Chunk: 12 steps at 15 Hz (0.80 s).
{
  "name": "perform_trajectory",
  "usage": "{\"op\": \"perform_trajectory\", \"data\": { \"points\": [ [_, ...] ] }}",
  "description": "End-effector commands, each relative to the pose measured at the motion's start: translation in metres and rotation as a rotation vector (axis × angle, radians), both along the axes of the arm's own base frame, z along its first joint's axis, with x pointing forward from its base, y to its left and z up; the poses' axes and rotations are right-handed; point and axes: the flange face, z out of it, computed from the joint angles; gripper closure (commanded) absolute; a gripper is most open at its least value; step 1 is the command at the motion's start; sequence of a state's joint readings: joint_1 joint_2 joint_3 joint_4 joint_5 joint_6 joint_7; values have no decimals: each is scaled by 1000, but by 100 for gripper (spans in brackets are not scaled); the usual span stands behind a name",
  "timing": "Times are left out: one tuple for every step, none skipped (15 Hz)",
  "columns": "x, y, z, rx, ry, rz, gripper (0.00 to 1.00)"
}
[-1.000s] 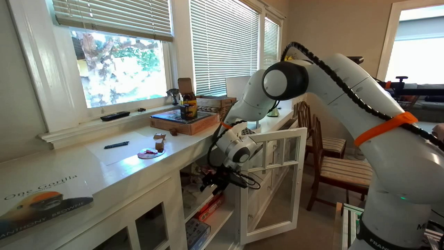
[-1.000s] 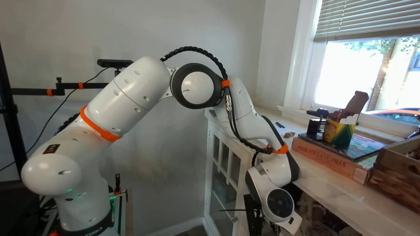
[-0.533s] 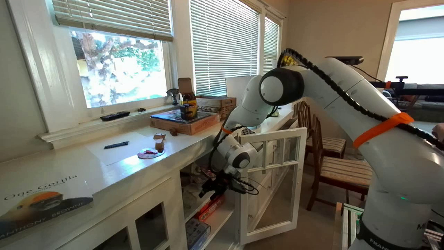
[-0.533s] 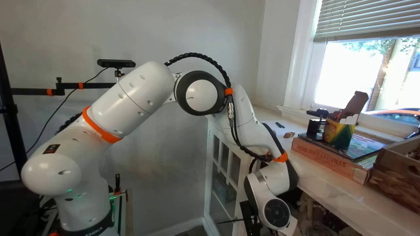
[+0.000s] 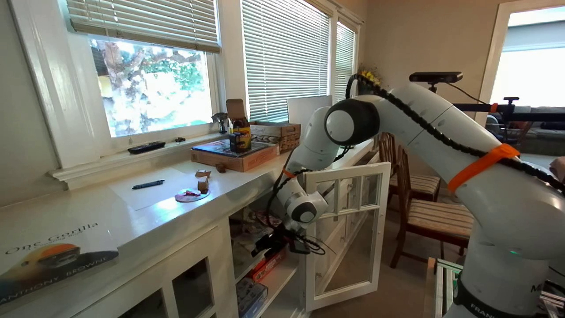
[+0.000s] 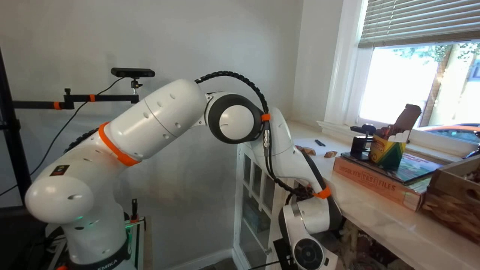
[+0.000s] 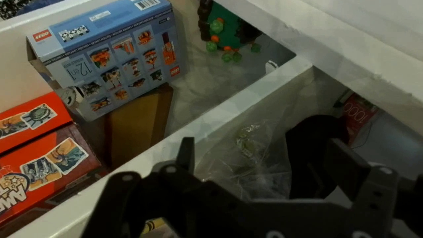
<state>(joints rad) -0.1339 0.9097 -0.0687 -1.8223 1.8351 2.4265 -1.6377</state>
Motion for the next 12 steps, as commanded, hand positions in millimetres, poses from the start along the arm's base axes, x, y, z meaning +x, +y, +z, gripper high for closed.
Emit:
{"op": "perform_trajectory", "data": {
  "points": [
    [11, 7, -12, -42, -58, 37, 0],
    [13, 9, -14, -49, -67, 44, 0],
    [13, 10, -15, -59, -74, 48, 0],
    [15, 12, -15, -81, -89, 59, 0],
    [17, 15, -16, -94, -101, 68, 0],
    [18, 16, -16, -106, -112, 74, 0],
    [19, 18, -18, -118, -123, 78, 0],
    [20, 18, -19, -126, -132, 79, 0],
    [21, 19, -21, -135, -140, 80, 0],
    [23, 20, -22, -146, -151, 79, 0],
    [26, 21, -24, -153, -160, 73, 0],
    [28, 21, -26, -160, -168, 66, 0]
  ]
}}
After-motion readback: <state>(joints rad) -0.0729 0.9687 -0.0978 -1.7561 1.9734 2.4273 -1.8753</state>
